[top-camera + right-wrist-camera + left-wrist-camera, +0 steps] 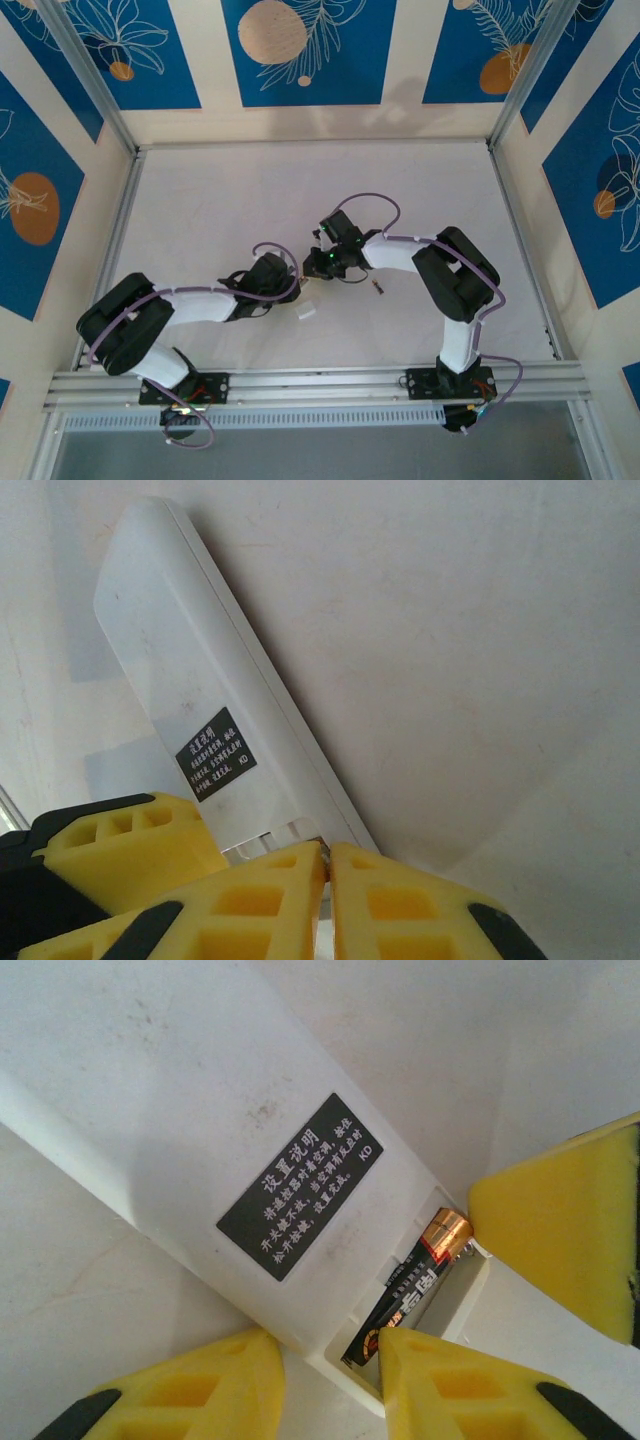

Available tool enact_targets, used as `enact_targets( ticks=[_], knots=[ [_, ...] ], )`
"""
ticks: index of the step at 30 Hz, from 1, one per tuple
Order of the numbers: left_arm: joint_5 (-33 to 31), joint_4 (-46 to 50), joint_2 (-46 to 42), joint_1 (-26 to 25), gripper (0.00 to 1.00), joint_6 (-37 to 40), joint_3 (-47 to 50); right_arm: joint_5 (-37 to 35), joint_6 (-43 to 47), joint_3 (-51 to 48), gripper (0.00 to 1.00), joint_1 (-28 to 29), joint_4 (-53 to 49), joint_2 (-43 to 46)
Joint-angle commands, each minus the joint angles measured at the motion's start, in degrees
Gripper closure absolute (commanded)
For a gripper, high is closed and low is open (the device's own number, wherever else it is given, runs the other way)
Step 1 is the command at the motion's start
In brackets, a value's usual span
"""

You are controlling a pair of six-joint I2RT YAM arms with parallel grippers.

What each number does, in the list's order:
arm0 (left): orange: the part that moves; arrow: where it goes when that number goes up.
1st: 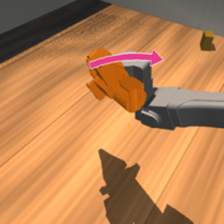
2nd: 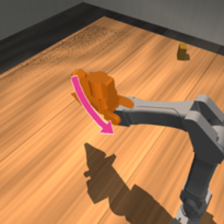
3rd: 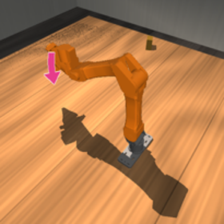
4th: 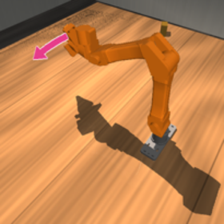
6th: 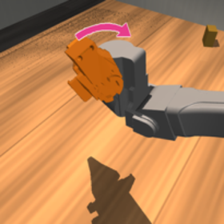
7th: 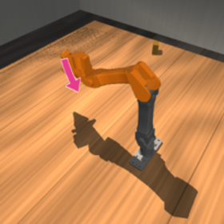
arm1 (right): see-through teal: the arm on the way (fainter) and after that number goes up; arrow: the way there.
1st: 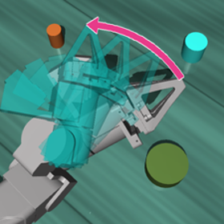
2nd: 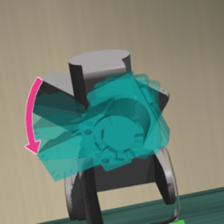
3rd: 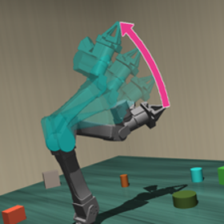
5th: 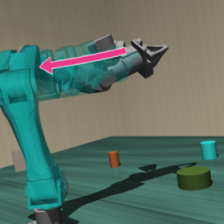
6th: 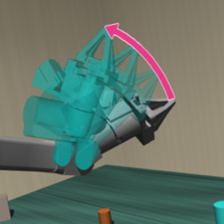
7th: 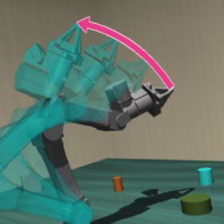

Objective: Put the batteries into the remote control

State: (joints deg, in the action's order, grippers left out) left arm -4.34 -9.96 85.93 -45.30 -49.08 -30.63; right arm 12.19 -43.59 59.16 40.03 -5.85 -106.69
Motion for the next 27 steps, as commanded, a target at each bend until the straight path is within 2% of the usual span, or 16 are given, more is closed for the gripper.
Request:
enact_targets(
  ticks=[1,7,21,27],
  knots=[
    [-0.49,3.47,3.01,-0.26,0.68,0.3,2.41,2.27,2.07,0.06,0.84,2.84,-3.62,-0.28],
    [-0.17,3.24,3.19,-0.28,0.68,0.35,2.33,-0.77,3.7,2.63,0.84,3.27,-7.82,-1.61],
    [0.03,2.86,3.63,-0.3,0.67,0.39,2.25,-0.3,6.74,6.71,0.79,5.32,-13.21,-6.12],
    [-0.21,3.31,3.25,-0.24,0.67,0.46,2.43,-1.21,5.77,6.17,0.8,4.28,-13.12,-5.91]
  ],
)
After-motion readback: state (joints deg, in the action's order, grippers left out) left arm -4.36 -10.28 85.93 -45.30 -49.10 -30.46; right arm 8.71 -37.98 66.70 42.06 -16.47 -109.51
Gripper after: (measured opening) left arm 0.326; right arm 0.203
